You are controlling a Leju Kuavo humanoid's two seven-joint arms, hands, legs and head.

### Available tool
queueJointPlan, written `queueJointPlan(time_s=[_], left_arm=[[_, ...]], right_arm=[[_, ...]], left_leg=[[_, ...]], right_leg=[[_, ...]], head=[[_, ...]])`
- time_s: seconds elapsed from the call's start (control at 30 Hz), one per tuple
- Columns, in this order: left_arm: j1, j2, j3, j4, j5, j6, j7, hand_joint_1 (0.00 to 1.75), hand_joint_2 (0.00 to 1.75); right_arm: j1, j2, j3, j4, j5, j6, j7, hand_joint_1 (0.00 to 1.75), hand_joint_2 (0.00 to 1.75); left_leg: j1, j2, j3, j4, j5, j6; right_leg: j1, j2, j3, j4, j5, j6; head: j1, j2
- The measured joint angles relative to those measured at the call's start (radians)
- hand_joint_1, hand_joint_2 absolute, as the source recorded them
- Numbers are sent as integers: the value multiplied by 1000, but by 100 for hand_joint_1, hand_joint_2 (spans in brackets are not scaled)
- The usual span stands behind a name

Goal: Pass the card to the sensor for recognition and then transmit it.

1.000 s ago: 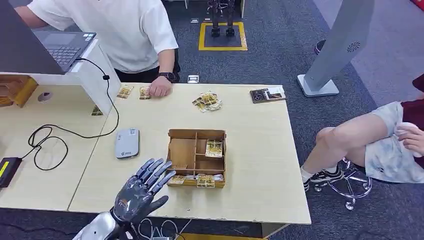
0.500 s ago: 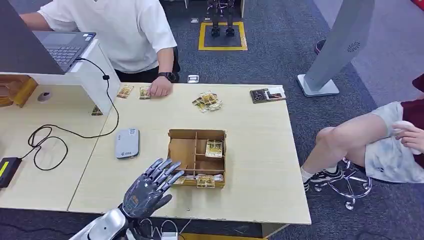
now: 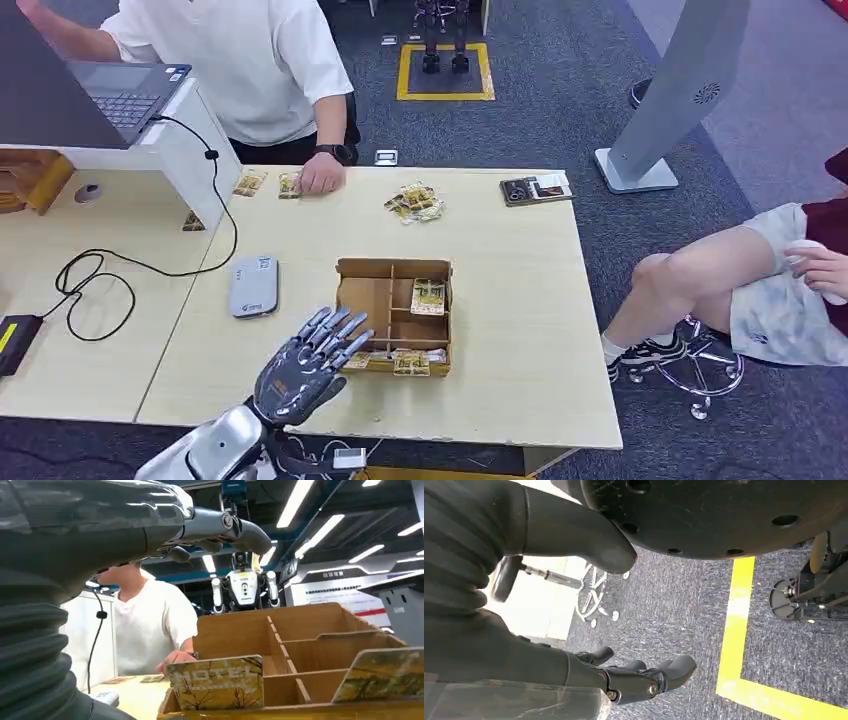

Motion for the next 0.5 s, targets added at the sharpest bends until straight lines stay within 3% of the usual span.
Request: queueJointPlan(time_s=[0.5], left_arm=[[-36, 19, -56, 0, 7, -148, 27, 0, 175]], right_arm=[[0, 0, 0, 0, -13, 4, 0, 0, 175]], left_leg=[[0, 0, 0, 0, 0, 0]], right_leg=[[0, 0, 0, 0, 0, 0]], head=[[0, 0]])
